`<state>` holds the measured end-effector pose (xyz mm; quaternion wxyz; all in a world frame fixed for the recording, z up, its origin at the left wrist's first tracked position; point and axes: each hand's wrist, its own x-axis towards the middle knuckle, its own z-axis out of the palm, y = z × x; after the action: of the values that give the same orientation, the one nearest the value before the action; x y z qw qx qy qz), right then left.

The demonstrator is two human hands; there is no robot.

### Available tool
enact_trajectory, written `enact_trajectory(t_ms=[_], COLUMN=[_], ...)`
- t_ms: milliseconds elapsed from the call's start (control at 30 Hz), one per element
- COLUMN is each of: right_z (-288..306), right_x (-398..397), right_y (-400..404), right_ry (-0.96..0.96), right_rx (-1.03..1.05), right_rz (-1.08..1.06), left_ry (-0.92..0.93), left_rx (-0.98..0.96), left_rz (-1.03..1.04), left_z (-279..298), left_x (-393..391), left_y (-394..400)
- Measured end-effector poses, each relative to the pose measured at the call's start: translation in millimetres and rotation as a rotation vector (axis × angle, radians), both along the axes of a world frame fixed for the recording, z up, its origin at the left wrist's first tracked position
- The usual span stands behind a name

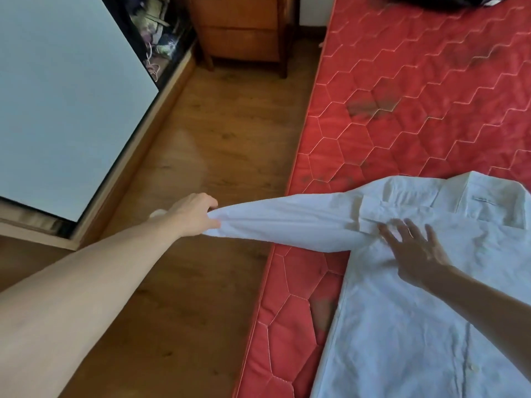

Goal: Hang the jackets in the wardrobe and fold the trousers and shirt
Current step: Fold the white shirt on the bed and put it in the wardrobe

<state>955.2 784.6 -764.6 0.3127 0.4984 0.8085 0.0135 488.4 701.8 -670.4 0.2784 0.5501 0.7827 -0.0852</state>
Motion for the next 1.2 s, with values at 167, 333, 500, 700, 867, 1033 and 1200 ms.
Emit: enact_trajectory(t_ms=[167,333,500,700,867,1033,1200], right_z=[12,40,52,73,95,108,120], right_x=[-80,-190,-260,-264,-222,-166,-83], right_y=[-27,-72,-131,-121,-96,-76,-47], right_ry=[0.289,0.658,1.102,1.643,1.585,1.887,2.03], right_rx=[-0.009,-0.116,0.006,0.078,0.15,-0.019,0.019], right_rz=[0.066,0.227,0.325,-0.127,-0.102,-0.554,-0.711], left_ry=[-0.209,-0.302,-0.553,-0.891,-1.055,-1.098,-0.684], left_rx=[-0.066,-0.003,0.049,-0.07,-0.19,0.016,0.179], left_rz=[0.196,0.248,0.41,0.496,0.616,0.71,0.296], left_z=[11,21,41,58,42,22,24], left_x=[-25,-24,4,31,56,111,184], left_y=[-4,-6,2,19,23,29,43])
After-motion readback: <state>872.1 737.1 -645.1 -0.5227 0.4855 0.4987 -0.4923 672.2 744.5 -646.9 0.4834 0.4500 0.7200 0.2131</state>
